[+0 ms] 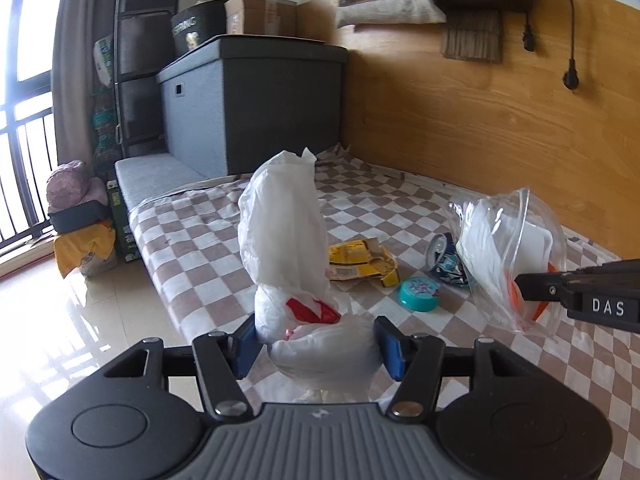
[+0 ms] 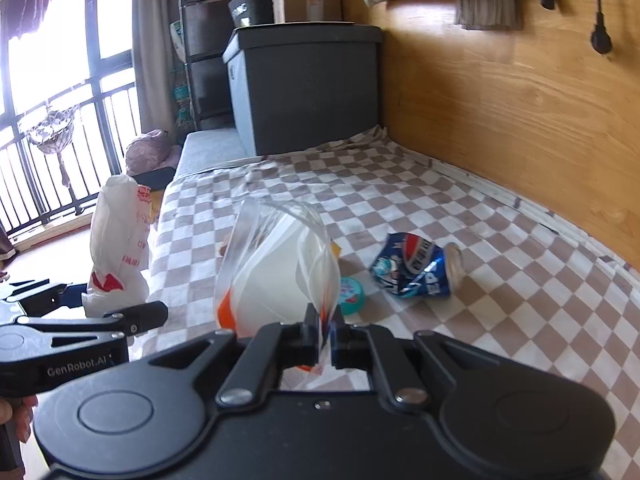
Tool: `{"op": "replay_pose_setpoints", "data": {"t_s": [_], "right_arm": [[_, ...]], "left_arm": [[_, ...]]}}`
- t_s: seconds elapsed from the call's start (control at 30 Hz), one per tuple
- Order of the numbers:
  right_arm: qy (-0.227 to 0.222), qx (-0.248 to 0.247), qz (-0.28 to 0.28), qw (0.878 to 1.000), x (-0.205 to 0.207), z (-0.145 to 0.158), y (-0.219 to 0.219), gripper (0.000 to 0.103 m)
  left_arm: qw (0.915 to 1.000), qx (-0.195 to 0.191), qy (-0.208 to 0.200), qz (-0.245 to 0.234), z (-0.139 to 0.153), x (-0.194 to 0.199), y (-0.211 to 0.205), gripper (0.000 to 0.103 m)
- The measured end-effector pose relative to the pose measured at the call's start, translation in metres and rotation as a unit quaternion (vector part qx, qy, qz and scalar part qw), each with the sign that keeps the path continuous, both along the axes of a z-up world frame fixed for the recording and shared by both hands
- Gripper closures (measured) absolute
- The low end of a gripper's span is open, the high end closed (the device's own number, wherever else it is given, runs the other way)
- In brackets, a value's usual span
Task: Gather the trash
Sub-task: 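Carry the white bags and clear bag in both tools over the wastebasket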
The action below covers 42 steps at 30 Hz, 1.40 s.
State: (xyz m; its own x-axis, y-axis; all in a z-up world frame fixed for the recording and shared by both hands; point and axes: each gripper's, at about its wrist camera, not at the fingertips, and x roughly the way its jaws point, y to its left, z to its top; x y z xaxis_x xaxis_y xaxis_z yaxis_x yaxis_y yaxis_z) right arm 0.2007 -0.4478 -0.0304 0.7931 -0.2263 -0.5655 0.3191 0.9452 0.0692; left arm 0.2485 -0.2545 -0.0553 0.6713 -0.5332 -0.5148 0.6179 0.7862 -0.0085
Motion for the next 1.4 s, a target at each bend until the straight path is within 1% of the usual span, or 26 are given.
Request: {"op": "replay_pose_setpoints", "data": {"t_s": [0.2, 0.37, 0.67, 0.83, 1.13, 1.27, 1.4], "right_arm": [[0.001, -0.007, 0.02, 1.0, 0.014, 0.0, 0.03, 0.098], [-0.001, -0.003, 0.044, 0.999, 0.029, 0.001, 0.059, 0.098], [-0.005, 0.002, 0.093, 0.996, 0.062, 0.0, 0.121, 0.098], [0.003, 0.004, 0.127, 0.992, 0.081, -0.007, 0.163, 0.098], [0.025, 0.011, 0.179, 0.984, 0.106, -0.033, 0.229, 0.098], [0.042, 0.015, 0.193, 0.98, 0.117, -0.048, 0.252, 0.098], [0.063, 0.015, 0.207, 0.976, 0.128, -0.067, 0.27, 0.098]], "left_arm": [[0.9993, -0.009, 0.005, 0.037, 0.005, 0.011, 0.035, 0.043], [0.9977, -0.013, 0.005, 0.066, 0.008, 0.019, 0.069, 0.043], [0.9918, -0.01, 0.006, 0.127, 0.006, 0.032, 0.139, 0.043], [0.9864, -0.011, 0.012, 0.163, -0.001, 0.037, 0.178, 0.043], [0.9733, -0.012, 0.033, 0.227, -0.023, 0.051, 0.239, 0.043], [0.9677, -0.004, 0.051, 0.247, -0.039, 0.061, 0.258, 0.043], [0.9598, -0.002, 0.078, 0.27, -0.062, 0.07, 0.279, 0.043]]}}
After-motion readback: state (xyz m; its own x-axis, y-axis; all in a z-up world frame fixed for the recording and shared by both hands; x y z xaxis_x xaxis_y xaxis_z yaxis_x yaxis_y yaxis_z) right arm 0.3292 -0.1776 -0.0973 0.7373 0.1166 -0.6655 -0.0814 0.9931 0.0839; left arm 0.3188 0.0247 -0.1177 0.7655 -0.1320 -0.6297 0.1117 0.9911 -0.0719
